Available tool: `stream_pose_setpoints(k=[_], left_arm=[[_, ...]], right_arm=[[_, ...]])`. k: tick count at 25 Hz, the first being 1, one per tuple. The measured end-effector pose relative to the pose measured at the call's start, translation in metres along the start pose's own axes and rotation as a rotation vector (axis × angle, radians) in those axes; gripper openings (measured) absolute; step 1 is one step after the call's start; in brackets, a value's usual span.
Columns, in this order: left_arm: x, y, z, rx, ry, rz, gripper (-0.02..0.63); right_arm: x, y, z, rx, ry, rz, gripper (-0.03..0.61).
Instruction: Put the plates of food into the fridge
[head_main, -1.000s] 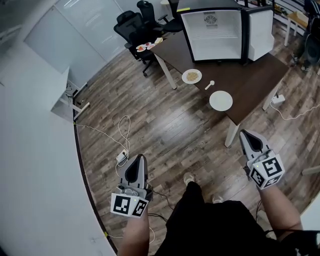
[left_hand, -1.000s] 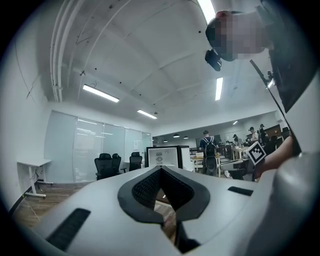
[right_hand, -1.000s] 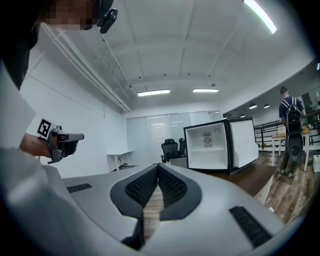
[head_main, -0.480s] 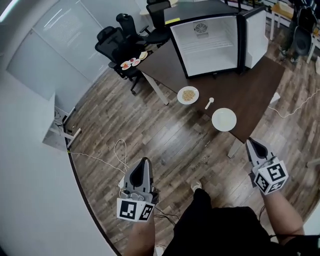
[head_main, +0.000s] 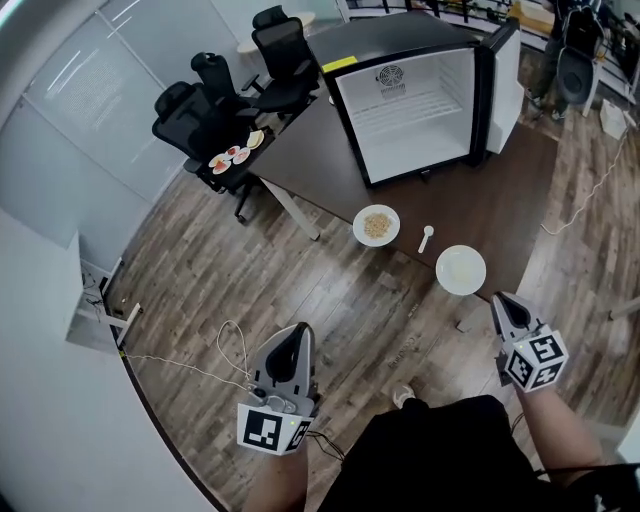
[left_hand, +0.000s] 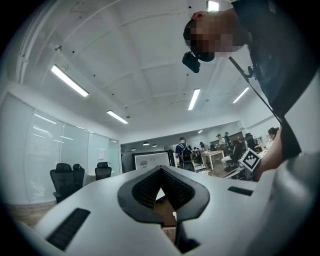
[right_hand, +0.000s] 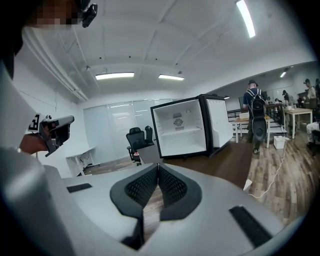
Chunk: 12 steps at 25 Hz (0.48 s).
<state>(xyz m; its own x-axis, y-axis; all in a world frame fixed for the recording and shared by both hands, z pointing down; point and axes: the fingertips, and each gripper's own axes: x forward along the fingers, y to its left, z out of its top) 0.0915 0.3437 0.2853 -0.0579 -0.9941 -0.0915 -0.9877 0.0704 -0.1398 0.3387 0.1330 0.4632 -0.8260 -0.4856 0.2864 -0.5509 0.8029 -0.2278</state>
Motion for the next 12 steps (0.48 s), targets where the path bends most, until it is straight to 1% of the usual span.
stream_pose_setpoints(k=[3,6,9,12], left_arm=[[0.017,0.025,-0.011,-0.002,0.000,-0.053,0.003],[0.034,0.040,-0.018,0.000,-0.009,-0.116,0.003],[0.054,0.045,-0.026,-0.010,-0.004,-0.161,0.003],[0.071,0.042,-0.033,-0.017,0.007,-0.203,0.003]], right_arm=[[0.025,0.006,-0.008,0.082,-0.024,-0.034,0.006],[0.045,0.007,-0.016,0.171,-0.028,-0.082,0.006],[0.053,0.007,-0.024,0.203,-0.007,-0.109,0.008],[0.055,-0.002,-0.046,0.239,0.027,-0.141,0.008]])
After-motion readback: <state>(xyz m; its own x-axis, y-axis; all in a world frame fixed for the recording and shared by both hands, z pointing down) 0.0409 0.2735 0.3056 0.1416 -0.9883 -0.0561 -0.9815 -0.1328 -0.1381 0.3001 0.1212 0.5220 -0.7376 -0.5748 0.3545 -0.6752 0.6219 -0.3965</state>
